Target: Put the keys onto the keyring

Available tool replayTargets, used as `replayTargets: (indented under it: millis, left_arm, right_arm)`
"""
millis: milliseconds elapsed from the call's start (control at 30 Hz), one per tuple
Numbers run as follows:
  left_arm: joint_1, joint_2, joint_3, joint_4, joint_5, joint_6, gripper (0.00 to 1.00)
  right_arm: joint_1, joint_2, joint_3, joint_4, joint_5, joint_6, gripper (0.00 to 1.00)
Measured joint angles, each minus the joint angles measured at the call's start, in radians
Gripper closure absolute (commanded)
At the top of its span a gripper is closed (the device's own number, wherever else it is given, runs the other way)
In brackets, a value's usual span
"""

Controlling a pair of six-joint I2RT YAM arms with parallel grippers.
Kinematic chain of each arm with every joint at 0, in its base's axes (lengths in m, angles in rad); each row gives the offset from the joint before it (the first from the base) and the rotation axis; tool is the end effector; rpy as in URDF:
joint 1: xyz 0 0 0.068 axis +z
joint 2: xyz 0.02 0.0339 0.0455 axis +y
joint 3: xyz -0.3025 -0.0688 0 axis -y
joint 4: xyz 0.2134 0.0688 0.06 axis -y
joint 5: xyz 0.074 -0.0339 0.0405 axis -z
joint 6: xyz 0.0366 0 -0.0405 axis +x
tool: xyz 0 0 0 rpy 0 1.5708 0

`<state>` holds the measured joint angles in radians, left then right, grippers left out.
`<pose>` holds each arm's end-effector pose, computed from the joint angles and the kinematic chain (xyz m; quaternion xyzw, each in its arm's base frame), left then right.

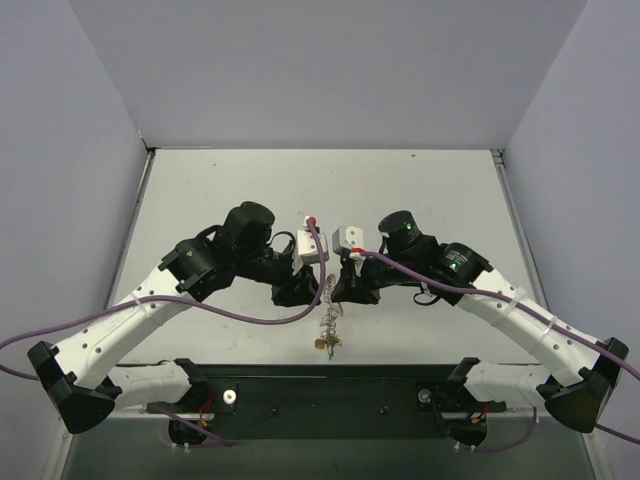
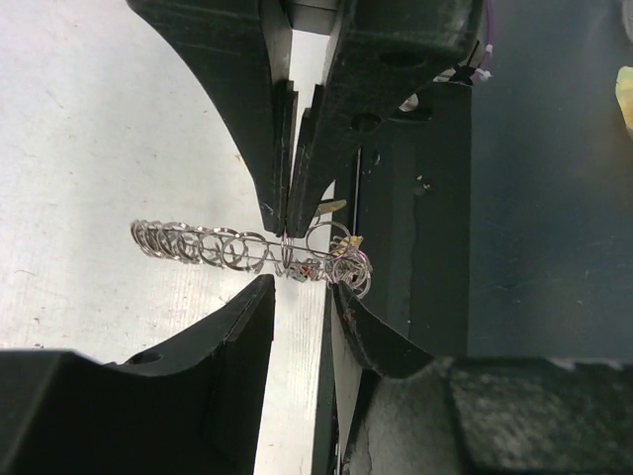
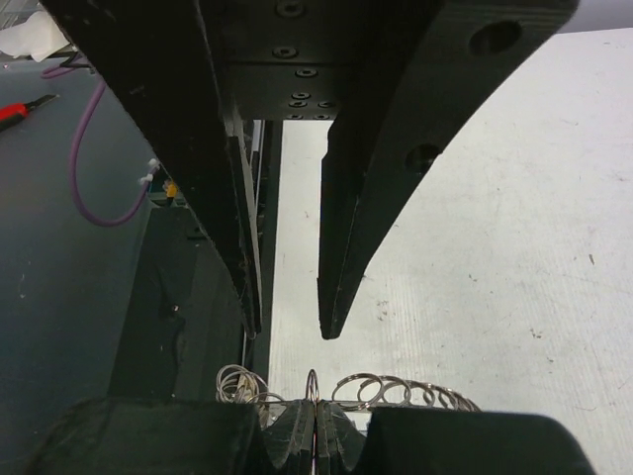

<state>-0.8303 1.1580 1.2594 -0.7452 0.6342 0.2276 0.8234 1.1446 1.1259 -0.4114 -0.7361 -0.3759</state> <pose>0.1106 -0.1531 0.4098 0.5492 0.6634 -0.3924 0.3229 0.1188 0.1644 0.4028 -0.6036 0.5387 0.4071 0.4240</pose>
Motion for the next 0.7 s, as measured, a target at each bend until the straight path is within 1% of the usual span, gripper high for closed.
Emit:
replayTargets:
  millis: [100, 233, 567, 700]
  left_arm:
    - [0.0, 0.006, 0.0, -0.007, 0.018, 0.003, 0.61]
    - [0.0, 0.007, -0.001, -0.004, 0.036, 0.004, 0.65]
    - [0.0, 0.03, -0.008, 0.039, 0.051, 0.003, 0.66]
    - [0.0, 0.037, -0.026, 0.062, 0.051, 0.002, 0.7]
  right_arm:
    - [0.0, 0.0, 0.0, -0.002, 0.001, 0.0, 1.0]
    - [0.0, 0.0, 0.0, -0.003, 0.004, 0.0, 1.0]
    - [0.0, 0.0, 0.0, -0.005, 0.007, 0.0, 1.0]
    - [-0.002, 0.0, 0.0, -0.005, 0.007, 0.0, 1.0]
